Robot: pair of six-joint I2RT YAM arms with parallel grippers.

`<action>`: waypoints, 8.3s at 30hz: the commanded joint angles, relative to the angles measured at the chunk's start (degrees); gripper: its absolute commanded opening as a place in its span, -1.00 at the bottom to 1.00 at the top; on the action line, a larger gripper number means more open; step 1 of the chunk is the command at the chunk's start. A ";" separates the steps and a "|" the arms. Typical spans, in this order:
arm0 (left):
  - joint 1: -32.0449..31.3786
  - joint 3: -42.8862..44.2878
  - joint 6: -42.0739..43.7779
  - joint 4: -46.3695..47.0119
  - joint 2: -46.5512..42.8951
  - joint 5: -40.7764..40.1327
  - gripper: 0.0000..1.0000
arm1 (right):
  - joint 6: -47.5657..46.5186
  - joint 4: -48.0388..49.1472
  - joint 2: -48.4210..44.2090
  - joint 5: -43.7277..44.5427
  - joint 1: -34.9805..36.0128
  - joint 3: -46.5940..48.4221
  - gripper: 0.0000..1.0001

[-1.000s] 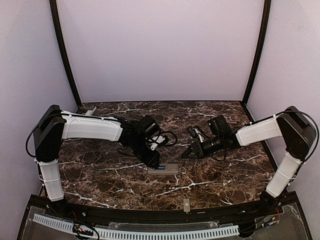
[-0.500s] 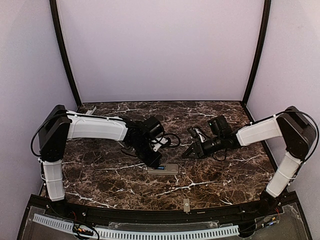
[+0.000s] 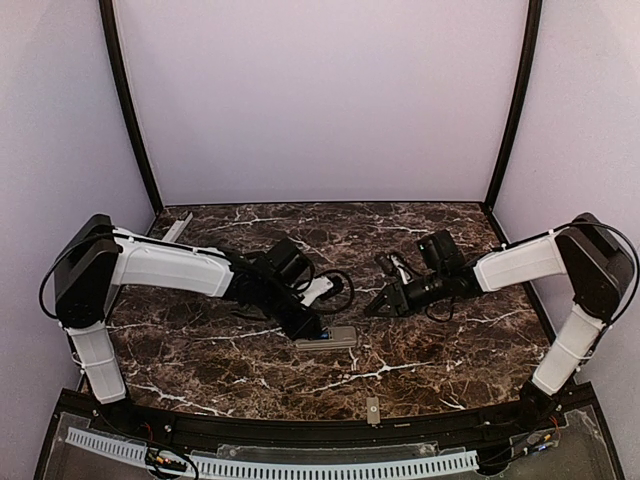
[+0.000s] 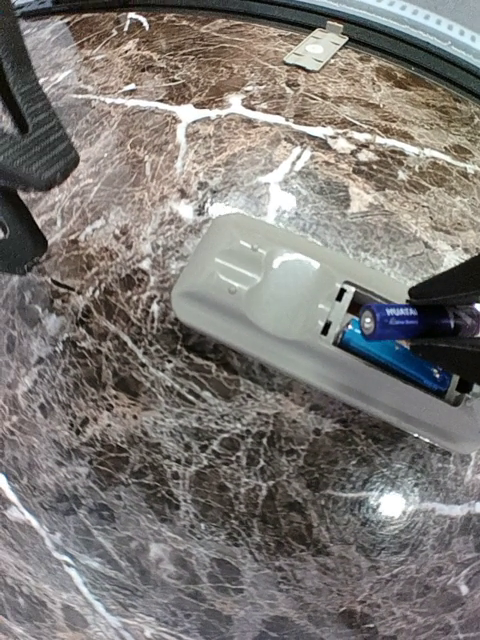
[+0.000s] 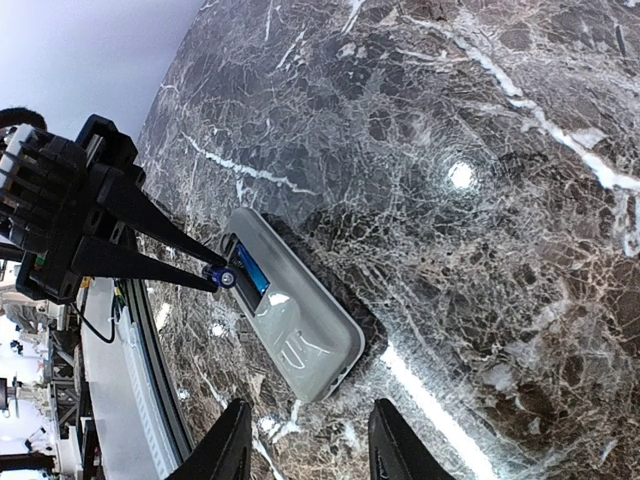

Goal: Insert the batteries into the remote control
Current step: Pick up the battery from the battery compartment, then place the battery in the battery compartment, then adjust the remote control without the battery cover at the center of the board, then adjust the battery in the battery compartment, then pick up the battery from the battery compartment.

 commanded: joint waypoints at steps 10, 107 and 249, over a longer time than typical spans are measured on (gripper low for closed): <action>0.47 -9.32 14.94 14.27 -4.97 3.82 -0.97 | -1.29 -0.15 -1.29 -1.31 -0.41 -0.39 -0.24; 5.81 -16.49 31.77 15.01 -9.06 7.59 0.67 | 6.97 -3.22 -3.99 -0.68 8.55 0.09 -0.42; -3.08 -11.46 27.99 9.91 -7.56 -0.41 -0.32 | 2.35 -17.13 -2.10 17.37 12.61 11.27 -0.66</action>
